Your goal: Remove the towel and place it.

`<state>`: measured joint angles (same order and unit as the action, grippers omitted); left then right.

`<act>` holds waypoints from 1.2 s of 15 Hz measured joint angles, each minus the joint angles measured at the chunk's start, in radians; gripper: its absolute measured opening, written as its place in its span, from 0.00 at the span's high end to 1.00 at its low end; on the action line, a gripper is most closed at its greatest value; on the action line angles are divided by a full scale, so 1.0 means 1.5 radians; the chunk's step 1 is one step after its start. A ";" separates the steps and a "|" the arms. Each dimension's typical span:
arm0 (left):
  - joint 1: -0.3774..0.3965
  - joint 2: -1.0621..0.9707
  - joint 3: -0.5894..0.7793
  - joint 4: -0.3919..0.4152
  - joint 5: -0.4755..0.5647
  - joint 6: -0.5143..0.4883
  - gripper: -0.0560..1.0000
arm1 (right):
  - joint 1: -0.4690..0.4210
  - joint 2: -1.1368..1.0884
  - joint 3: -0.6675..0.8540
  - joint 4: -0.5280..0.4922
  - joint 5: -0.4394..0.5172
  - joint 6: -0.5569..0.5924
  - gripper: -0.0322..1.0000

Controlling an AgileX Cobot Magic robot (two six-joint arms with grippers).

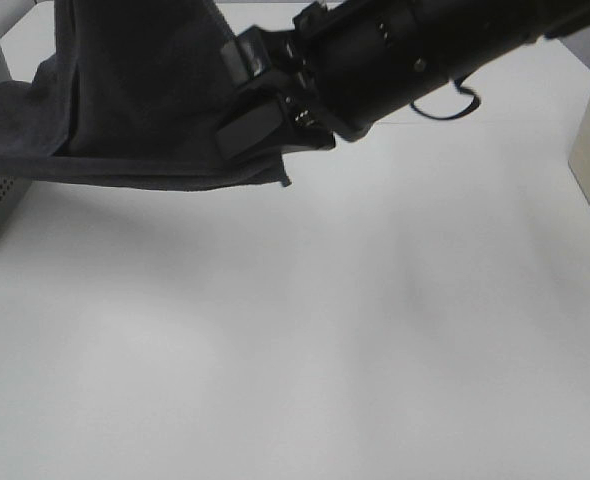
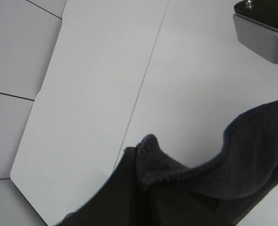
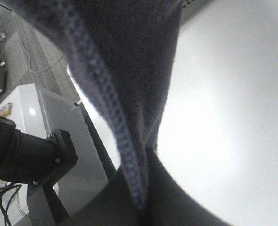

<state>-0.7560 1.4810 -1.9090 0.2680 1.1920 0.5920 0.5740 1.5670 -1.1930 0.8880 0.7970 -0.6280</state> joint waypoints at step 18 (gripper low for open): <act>0.058 0.030 0.000 0.113 -0.377 -0.038 0.95 | 0.000 -0.008 -0.508 -0.758 0.094 0.361 0.96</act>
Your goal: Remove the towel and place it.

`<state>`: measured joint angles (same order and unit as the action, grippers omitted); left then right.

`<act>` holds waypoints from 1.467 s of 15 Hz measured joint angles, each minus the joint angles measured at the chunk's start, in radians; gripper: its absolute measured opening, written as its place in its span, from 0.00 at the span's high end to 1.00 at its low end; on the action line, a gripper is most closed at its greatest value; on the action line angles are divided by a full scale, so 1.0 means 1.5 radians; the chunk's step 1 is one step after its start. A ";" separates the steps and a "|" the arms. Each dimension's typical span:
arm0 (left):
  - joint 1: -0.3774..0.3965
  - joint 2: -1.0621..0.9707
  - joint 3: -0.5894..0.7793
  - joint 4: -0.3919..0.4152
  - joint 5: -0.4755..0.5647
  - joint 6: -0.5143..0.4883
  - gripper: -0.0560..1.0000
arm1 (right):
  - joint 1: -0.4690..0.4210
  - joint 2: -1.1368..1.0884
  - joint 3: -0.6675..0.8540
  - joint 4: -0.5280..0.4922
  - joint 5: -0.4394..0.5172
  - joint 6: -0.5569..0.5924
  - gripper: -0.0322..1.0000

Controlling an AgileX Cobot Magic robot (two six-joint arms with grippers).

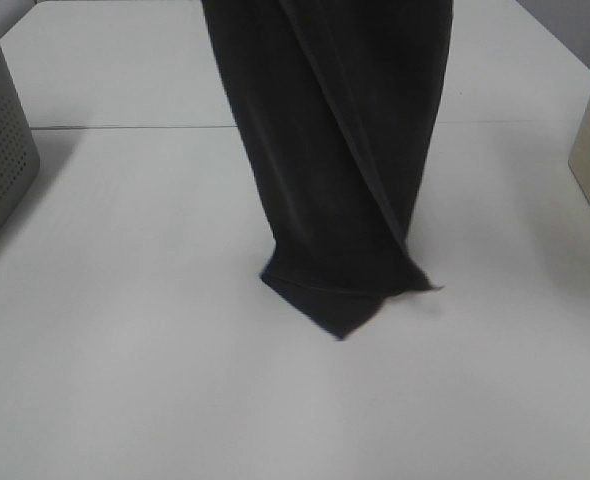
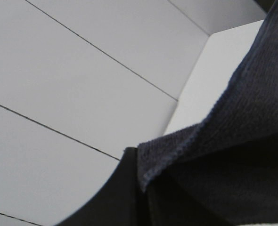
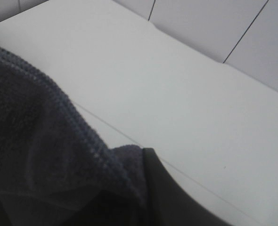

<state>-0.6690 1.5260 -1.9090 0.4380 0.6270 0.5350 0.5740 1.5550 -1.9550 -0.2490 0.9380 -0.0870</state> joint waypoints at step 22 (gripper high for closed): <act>0.299 0.349 -0.141 0.115 -0.674 -0.520 0.95 | -0.113 0.232 -0.063 -0.422 -0.570 0.487 0.96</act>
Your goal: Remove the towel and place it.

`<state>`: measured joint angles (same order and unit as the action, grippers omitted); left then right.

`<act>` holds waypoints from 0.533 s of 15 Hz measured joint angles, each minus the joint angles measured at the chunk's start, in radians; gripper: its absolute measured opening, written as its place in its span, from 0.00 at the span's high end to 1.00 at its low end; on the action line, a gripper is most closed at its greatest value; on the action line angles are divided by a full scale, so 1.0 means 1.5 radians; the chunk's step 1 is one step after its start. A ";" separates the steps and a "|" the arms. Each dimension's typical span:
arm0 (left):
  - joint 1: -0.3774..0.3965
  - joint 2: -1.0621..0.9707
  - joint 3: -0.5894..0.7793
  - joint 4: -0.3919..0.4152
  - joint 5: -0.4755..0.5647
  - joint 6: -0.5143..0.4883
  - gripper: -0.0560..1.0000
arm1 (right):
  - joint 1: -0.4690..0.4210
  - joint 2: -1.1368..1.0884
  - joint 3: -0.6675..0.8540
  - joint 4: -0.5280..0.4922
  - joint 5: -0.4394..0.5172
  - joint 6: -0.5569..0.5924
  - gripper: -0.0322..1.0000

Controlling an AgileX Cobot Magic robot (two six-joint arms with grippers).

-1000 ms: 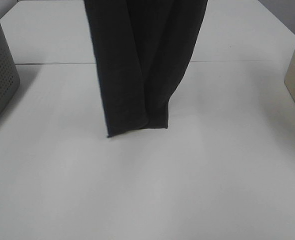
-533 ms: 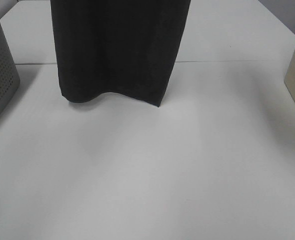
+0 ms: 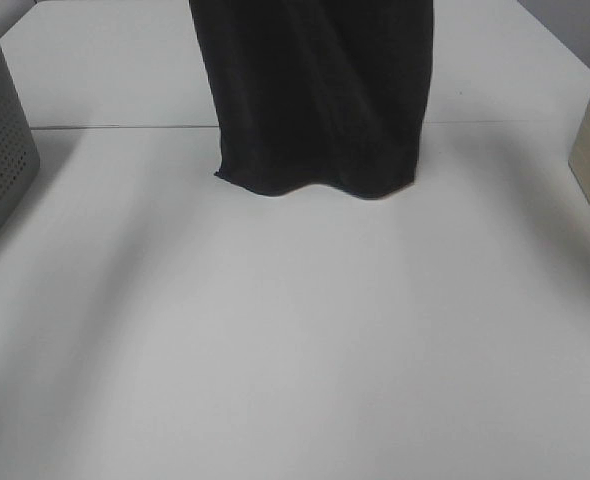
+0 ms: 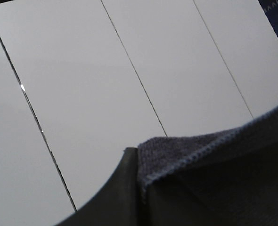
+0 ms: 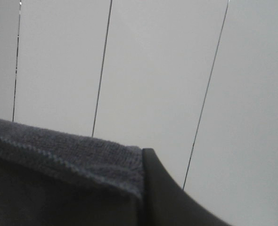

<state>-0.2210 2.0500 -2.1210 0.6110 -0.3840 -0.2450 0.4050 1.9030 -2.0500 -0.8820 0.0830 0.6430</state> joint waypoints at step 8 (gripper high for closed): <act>0.002 0.302 -0.455 -0.047 0.034 0.017 0.95 | -0.065 0.141 -0.163 0.018 -0.103 0.020 0.96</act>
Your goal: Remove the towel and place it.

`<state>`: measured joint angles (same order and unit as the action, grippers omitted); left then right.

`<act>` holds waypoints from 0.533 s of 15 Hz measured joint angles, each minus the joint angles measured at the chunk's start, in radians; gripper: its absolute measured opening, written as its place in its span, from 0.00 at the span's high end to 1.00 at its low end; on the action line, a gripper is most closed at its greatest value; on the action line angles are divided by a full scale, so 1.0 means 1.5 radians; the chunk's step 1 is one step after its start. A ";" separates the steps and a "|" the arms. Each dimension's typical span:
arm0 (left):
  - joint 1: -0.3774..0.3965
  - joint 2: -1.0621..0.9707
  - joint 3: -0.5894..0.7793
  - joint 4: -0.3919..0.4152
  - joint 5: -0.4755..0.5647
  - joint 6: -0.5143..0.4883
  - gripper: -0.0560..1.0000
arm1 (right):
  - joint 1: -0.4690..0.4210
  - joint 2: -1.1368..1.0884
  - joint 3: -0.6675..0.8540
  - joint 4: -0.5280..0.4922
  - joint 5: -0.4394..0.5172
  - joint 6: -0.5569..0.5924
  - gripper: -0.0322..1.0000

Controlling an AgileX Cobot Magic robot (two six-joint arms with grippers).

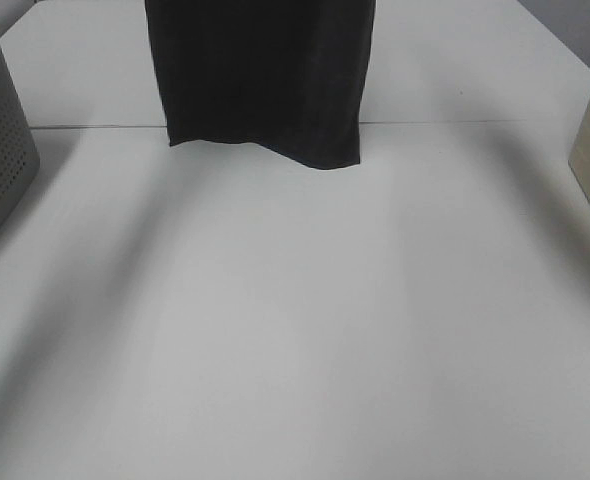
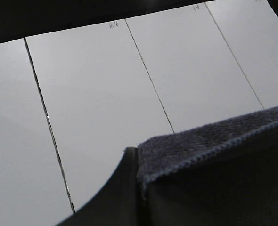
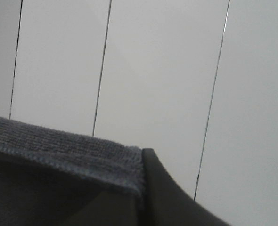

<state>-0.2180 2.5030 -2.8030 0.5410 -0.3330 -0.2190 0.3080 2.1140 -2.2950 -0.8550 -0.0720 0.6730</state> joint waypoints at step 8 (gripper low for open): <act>0.000 0.011 -0.009 -0.005 0.013 0.003 0.95 | -0.007 0.012 -0.007 0.002 -0.031 0.003 0.96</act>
<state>-0.2180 2.5190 -2.8170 0.5340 -0.3140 -0.2150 0.2970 2.1320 -2.3050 -0.8520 -0.1180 0.6780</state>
